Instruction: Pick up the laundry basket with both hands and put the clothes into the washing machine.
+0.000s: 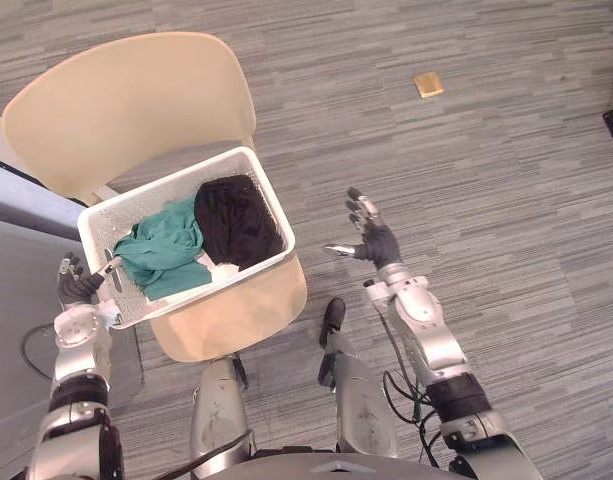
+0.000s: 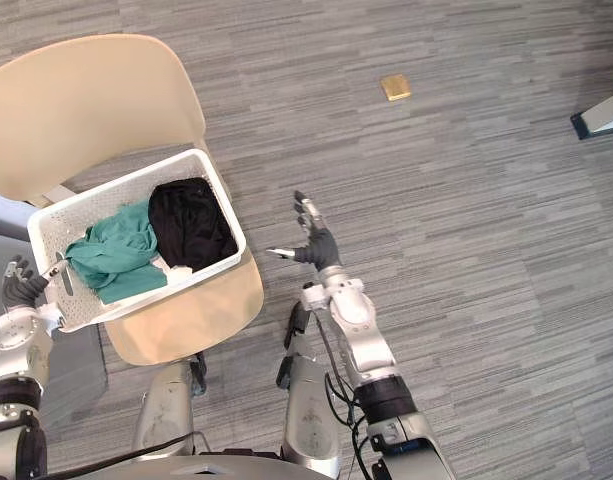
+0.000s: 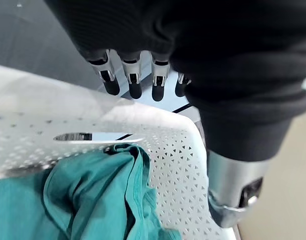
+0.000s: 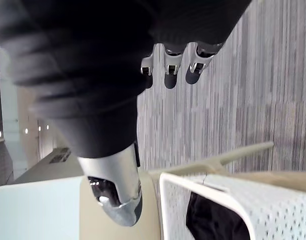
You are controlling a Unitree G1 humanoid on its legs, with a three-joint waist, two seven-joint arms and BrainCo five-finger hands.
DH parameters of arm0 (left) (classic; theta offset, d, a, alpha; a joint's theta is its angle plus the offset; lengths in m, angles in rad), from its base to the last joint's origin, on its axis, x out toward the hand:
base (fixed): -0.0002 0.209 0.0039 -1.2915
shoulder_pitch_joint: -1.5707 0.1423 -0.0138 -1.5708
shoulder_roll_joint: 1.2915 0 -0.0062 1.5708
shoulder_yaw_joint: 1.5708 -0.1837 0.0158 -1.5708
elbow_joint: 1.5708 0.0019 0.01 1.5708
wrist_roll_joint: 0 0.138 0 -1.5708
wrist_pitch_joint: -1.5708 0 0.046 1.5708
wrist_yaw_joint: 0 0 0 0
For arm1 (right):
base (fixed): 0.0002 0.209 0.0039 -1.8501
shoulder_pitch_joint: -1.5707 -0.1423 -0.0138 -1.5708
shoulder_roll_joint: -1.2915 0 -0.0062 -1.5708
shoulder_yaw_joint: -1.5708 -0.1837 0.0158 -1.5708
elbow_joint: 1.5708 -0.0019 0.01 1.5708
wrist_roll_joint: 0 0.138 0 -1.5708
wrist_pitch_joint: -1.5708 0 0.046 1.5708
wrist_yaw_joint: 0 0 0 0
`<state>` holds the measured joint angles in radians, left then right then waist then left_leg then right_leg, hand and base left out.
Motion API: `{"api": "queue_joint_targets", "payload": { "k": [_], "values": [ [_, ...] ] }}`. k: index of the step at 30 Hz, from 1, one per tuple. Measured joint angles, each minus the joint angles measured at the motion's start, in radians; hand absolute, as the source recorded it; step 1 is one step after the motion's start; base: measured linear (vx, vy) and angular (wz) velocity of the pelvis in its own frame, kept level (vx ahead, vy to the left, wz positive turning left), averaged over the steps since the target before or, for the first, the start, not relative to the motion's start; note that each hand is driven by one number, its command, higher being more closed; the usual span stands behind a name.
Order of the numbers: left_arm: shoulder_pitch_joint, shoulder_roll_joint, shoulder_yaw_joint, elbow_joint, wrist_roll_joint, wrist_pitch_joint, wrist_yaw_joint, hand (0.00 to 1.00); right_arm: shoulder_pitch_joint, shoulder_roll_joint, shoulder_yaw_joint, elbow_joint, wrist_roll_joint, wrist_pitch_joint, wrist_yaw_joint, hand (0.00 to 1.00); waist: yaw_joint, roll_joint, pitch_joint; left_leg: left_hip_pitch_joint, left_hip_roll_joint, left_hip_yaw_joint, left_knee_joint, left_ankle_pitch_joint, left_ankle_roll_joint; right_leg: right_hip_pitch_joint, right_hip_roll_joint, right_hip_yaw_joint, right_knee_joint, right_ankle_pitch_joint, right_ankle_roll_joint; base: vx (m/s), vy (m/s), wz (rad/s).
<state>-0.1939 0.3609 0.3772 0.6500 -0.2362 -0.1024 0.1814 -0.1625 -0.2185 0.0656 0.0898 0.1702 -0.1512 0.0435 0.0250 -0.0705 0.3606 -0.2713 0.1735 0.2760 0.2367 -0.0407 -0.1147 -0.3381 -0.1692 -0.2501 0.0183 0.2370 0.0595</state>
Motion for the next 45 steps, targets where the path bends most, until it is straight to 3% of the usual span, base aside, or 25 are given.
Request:
{"api": "queue_joint_targets", "payload": {
  "k": [5, 11, 15, 18, 21, 22, 23, 24, 29, 30, 32, 33, 34, 35, 36, 37, 38, 39, 40, 41, 42, 43, 44, 45],
  "values": [
    [0.190, -0.133, 0.067, -0.053, -0.077, -0.044, -0.014, 0.00, 0.199, 0.022, -0.165, 0.022, -0.011, -0.010, -0.001, 0.00, -0.004, 0.007, -0.076, 0.088, -0.017, 0.005, -0.078, 0.015, -0.003, 0.066, -0.001, -0.005, -0.032, -0.005, 0.010, 0.10, 0.030, 0.01],
    [0.314, -0.228, 0.284, 0.198, -0.114, -0.045, -0.043, 0.00, 0.330, 0.083, -0.237, 0.299, -0.054, -0.012, 0.000, 0.00, -0.014, 0.021, -0.171, 0.202, -0.027, 0.019, -0.148, 0.017, -0.007, 0.173, 0.002, -0.011, -0.079, -0.015, 0.026, 0.09, 0.028, 0.03],
    [0.355, -0.297, 0.379, 0.350, -0.111, -0.002, -0.068, 0.00, 0.334, 0.107, -0.240, 0.581, -0.093, 0.015, -0.001, 0.00, -0.009, 0.031, -0.213, 0.260, -0.035, 0.027, -0.176, 0.013, -0.010, 0.228, 0.000, -0.009, -0.099, -0.022, 0.032, 0.04, 0.019, -0.01],
    [0.390, -0.353, 0.391, 0.412, -0.081, 0.038, -0.103, 0.00, 0.330, 0.115, -0.282, 0.774, -0.102, 0.042, 0.002, 0.00, -0.006, 0.043, -0.244, 0.286, -0.035, 0.036, -0.189, 0.007, -0.009, 0.250, 0.000, -0.002, -0.105, -0.024, 0.033, -0.04, 0.010, -0.08],
    [0.401, -0.392, 0.359, 0.428, -0.063, 0.055, -0.126, 0.00, 0.306, 0.110, -0.323, 0.935, -0.138, 0.068, 0.007, 0.00, -0.005, 0.054, -0.254, 0.317, -0.025, 0.050, -0.194, 0.007, -0.009, 0.267, 0.011, 0.015, -0.106, -0.041, 0.044, -0.05, -0.028, -0.19],
    [0.410, -0.407, 0.315, 0.429, -0.064, 0.057, -0.137, 0.00, 0.281, 0.097, -0.345, 0.990, -0.143, 0.072, 0.014, 0.00, -0.006, 0.096, -0.269, 0.319, 0.010, 0.050, -0.201, 0.006, -0.008, 0.270, 0.034, 0.016, -0.094, -0.066, 0.016, -0.04, -0.061, -0.11],
    [0.407, -0.409, 0.290, 0.429, -0.066, 0.057, -0.143, 0.00, 0.277, 0.093, -0.348, 1.006, -0.151, 0.080, 0.016, 0.00, -0.014, 0.098, -0.272, 0.321, 0.018, 0.042, -0.200, 0.005, -0.010, 0.278, 0.044, 0.019, -0.075, -0.057, -0.004, 0.00, -0.044, 0.15],
    [0.401, -0.390, 0.249, 0.424, -0.069, 0.057, -0.147, 0.00, 0.274, 0.095, -0.352, 1.023, -0.172, 0.089, 0.018, 0.00, -0.025, 0.077, -0.277, 0.327, 0.013, 0.023, -0.195, 0.002, -0.017, 0.308, 0.051, 0.017, -0.074, -0.082, 0.010, 0.03, -0.059, 0.33],
    [0.352, -0.381, 0.051, 0.381, -0.130, 0.049, -0.164, 0.00, 0.250, 0.075, -0.300, 1.026, -0.244, 0.116, 0.011, 0.00, -0.016, 0.109, -0.277, 0.254, 0.068, -0.060, -0.098, -0.009, -0.032, 0.339, 0.099, -0.043, -0.104, -0.089, 0.008, -0.03, -0.080, 0.35],
    [0.335, -0.387, 0.007, 0.380, -0.135, 0.040, -0.164, 0.00, 0.239, 0.060, -0.276, 1.026, -0.246, 0.116, 0.010, 0.00, -0.014, 0.120, -0.266, 0.230, 0.066, -0.088, -0.080, -0.009, -0.031, 0.338, 0.098, -0.062, -0.099, -0.089, 0.008, -0.05, 0.004, 0.53],
    [0.325, -0.397, -0.042, 0.380, -0.133, 0.030, -0.164, 0.00, 0.212, 0.030, -0.245, 1.025, -0.245, 0.116, 0.011, 0.00, -0.010, 0.168, -0.254, 0.192, 0.065, -0.133, -0.074, -0.010, -0.030, 0.321, 0.104, -0.090, -0.083, -0.083, -0.006, -0.07, 0.033, 0.46],
    [0.325, -0.385, -0.043, 0.388, -0.133, 0.026, -0.164, 0.00, 0.202, 0.045, -0.241, 1.027, -0.244, 0.116, 0.010, 0.00, -0.001, 0.121, -0.259, 0.198, 0.042, -0.109, -0.067, -0.022, -0.025, 0.296, 0.067, -0.095, -0.084, -0.059, -0.060, -0.05, 0.055, 0.18],
    [0.315, -0.384, -0.030, 0.388, -0.135, 0.025, -0.165, 0.00, 0.188, 0.047, -0.243, 1.026, -0.243, 0.114, 0.010, 0.00, 0.006, 0.132, -0.248, 0.171, 0.057, -0.086, 0.059, -0.041, 0.003, 0.296, 0.061, -0.092, -0.071, -0.059, -0.059, -0.08, 0.067, 0.01],
    [0.307, -0.386, -0.014, 0.391, -0.128, 0.024, -0.165, 0.00, 0.159, 0.039, -0.245, 1.014, -0.235, 0.114, 0.010, 0.00, 0.020, 0.148, -0.229, 0.109, 0.097, -0.071, 0.392, -0.102, 0.033, 0.268, 0.059, -0.089, -0.006, -0.078, -0.065, -0.08, 0.062, -0.04],
    [0.313, -0.397, -0.007, 0.404, -0.105, 0.029, -0.170, 0.00, 0.148, 0.040, -0.246, 0.989, -0.233, 0.114, 0.010, 0.00, 0.018, 0.172, -0.227, 0.109, 0.130, -0.055, 0.595, -0.107, 0.036, 0.253, 0.059, -0.088, 0.042, -0.093, -0.062, -0.11, 0.105, -0.04],
    [0.322, -0.402, 0.000, 0.411, -0.103, 0.031, -0.173, 0.00, 0.143, 0.045, -0.246, 0.982, -0.225, 0.113, 0.011, 0.00, 0.017, 0.182, -0.232, 0.131, 0.136, -0.051, 0.644, -0.088, 0.037, 0.252, 0.058, -0.086, 0.047, -0.099, -0.057, -0.12, 0.173, 0.14],
    [0.328, -0.398, 0.000, 0.426, -0.090, 0.035, -0.179, 0.00, 0.133, 0.053, -0.256, 0.977, -0.205, 0.110, 0.010, 0.00, 0.008, 0.189, -0.233, 0.168, 0.133, -0.041, 0.623, -0.085, 0.024, 0.267, 0.053, -0.088, 0.050, -0.100, -0.048, -0.10, 0.136, 0.26],
    [0.339, -0.381, -0.006, 0.431, -0.071, 0.046, -0.186, 0.00, 0.120, 0.083, -0.256, 0.987, -0.199, 0.112, 0.016, 0.00, 0.004, 0.171, -0.243, 0.206, 0.084, -0.014, 0.522, -0.091, 0.021, 0.265, 0.031, -0.084, 0.048, -0.110, -0.036, -0.08, 0.093, 0.37],
    [0.348, -0.367, -0.008, 0.433, -0.055, 0.050, -0.190, 0.00, 0.120, 0.098, -0.255, 0.990, -0.193, 0.115, 0.019, 0.00, 0.000, 0.130, -0.251, 0.250, 0.044, -0.016, 0.421, -0.105, 0.007, 0.258, 0.012, -0.071, 0.051, -0.125, -0.042, -0.07, 0.079, 0.51],
    [0.356, -0.337, -0.005, 0.432, -0.025, 0.058, -0.192, 0.00, 0.134, 0.120, -0.259, 0.998, -0.183, 0.112, 0.023, 0.00, -0.019, 0.090, -0.273, 0.308, 0.015, -0.020, 0.410, -0.181, -0.017, 0.227, -0.022, -0.072, 0.050, -0.107, -0.058, -0.10, 0.099, 0.56],
    [0.361, -0.341, -0.015, 0.441, 0.000, 0.069, -0.194, 0.00, 0.133, 0.111, -0.270, 0.989, -0.170, 0.110, 0.021, 0.00, -0.024, 0.141, -0.289, 0.358, 0.063, -0.023, 0.353, -0.209, -0.045, 0.202, 0.011, -0.114, 0.086, -0.096, -0.051, -0.09, 0.138, 0.63],
    [0.355, -0.345, -0.029, 0.441, 0.007, 0.072, -0.194, 0.00, 0.127, 0.096, -0.274, 0.989, -0.168, 0.111, 0.022, 0.00, -0.030, 0.159, -0.294, 0.382, 0.066, -0.027, 0.262, -0.268, -0.088, 0.180, 0.023, -0.125, 0.104, -0.099, -0.047, -0.10, 0.161, 0.58],
    [0.337, -0.342, -0.053, 0.441, 0.016, 0.074, -0.197, 0.00, 0.123, 0.085, -0.282, 0.996, -0.167, 0.112, 0.021, 0.00, -0.040, 0.170, -0.295, 0.411, 0.058, -0.001, 0.148, -0.306, -0.075, 0.150, 0.024, -0.137, 0.126, -0.100, -0.046, -0.16, 0.191, 0.66],
    [0.303, -0.331, -0.097, 0.441, 0.026, 0.074, -0.198, 0.00, 0.122, 0.086, -0.286, 1.020, -0.168, 0.111, 0.021, 0.00, -0.044, 0.138, -0.279, 0.434, 0.025, 0.011, 0.030, -0.322, -0.050, 0.122, -0.007, -0.150, 0.149, -0.089, -0.041, -0.27, 0.203, 0.45]
  ]
}}
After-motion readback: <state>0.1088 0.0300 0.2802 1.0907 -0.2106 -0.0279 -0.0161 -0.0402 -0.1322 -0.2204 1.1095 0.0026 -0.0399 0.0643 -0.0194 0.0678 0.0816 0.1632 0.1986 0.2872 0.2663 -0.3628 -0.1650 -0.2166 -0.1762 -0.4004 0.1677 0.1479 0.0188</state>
